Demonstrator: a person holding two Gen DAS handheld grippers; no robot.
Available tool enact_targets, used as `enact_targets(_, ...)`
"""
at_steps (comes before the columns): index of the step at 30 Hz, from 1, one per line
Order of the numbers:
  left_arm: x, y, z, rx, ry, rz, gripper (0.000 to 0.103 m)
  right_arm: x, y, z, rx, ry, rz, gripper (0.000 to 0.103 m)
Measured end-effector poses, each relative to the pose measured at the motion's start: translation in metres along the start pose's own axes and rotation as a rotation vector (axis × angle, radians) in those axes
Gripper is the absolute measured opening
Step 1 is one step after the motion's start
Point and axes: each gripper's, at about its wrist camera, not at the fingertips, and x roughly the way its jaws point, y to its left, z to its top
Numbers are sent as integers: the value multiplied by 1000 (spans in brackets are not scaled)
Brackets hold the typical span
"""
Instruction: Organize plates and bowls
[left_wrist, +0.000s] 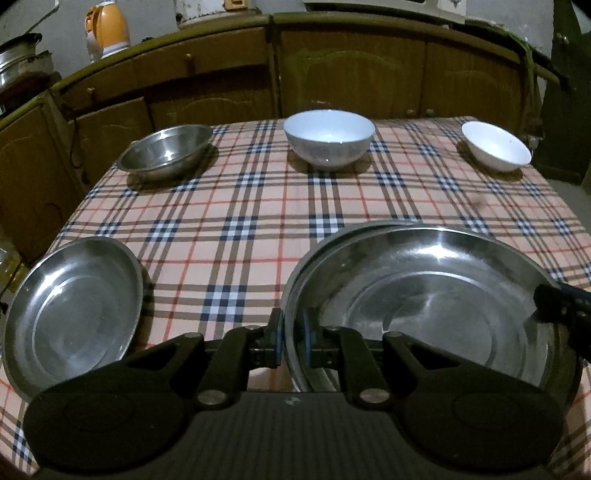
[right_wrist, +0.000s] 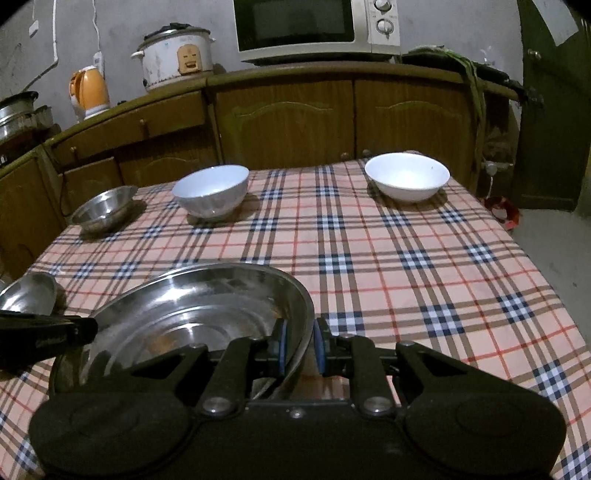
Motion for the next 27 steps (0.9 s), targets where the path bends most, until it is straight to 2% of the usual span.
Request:
enact_targets(24, 25, -2, -7, 15, -18, 30, 18, 35, 10, -8, -48, 51, -19, 21)
enact_targets(27, 27, -1, -6, 11, -21, 25, 22, 37, 12, -7, -59, 50, -14, 28)
